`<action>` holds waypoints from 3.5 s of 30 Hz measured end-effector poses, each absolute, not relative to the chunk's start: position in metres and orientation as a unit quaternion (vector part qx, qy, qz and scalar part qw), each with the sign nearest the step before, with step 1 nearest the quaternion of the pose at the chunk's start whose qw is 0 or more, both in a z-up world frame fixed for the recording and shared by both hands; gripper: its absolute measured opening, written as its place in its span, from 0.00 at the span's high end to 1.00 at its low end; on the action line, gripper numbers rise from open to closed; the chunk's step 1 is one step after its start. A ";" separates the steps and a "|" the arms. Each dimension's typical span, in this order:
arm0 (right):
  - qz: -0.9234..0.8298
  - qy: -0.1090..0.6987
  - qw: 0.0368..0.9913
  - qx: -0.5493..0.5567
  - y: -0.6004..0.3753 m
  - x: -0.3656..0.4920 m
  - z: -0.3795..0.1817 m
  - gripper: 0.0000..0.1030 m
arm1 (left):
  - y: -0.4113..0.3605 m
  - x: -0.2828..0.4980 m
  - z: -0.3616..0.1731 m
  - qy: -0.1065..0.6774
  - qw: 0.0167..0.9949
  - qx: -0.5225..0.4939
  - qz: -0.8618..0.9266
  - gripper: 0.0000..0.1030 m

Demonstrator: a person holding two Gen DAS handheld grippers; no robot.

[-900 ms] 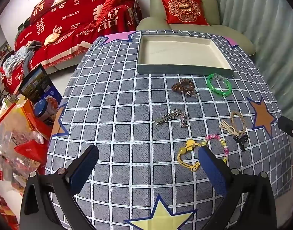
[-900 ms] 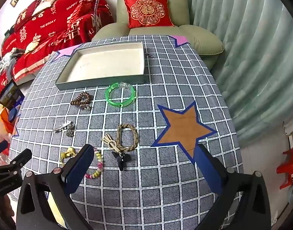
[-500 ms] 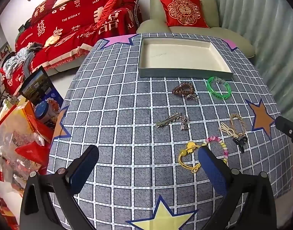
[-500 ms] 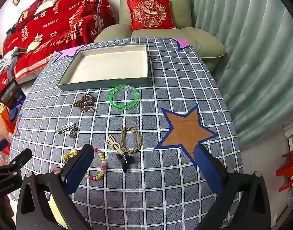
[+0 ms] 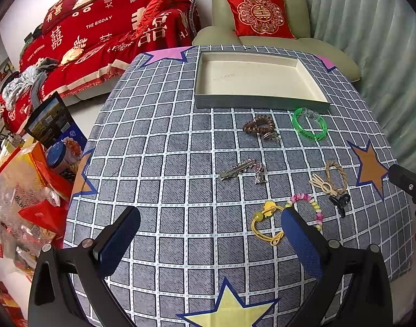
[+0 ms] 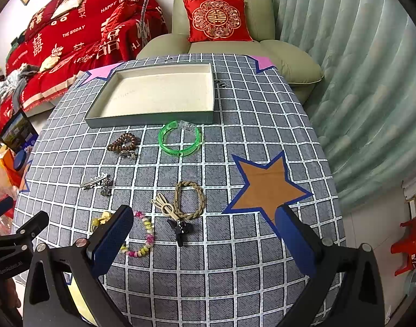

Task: Organize jewelry

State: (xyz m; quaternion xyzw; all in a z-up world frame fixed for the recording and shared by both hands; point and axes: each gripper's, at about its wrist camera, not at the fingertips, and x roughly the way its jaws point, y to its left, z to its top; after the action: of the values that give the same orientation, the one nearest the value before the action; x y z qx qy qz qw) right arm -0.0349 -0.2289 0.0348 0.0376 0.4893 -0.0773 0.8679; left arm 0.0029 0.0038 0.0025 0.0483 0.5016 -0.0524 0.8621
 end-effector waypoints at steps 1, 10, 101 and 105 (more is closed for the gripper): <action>-0.077 0.490 0.868 0.037 -0.229 -0.035 0.034 0.00 | 0.004 0.003 0.002 0.502 0.862 0.048 -0.052 0.00; -0.078 0.490 0.867 0.038 -0.228 -0.035 0.033 0.00 | 0.004 0.002 0.001 0.503 0.861 0.048 -0.053 0.00; -0.085 0.521 0.848 0.046 -0.232 -0.034 0.019 0.00 | 0.000 0.008 -0.015 0.523 0.849 0.048 -0.059 0.00; -0.087 0.533 0.840 0.048 -0.237 -0.033 0.013 0.00 | 0.003 0.016 -0.021 0.542 0.837 0.030 -0.067 0.00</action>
State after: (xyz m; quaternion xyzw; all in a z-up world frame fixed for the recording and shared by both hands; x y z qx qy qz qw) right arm -0.0325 -0.2374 0.0128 0.0483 0.5329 -0.0871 0.8403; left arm 0.0155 0.0031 -0.0205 0.0305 0.5422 -0.0674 0.8370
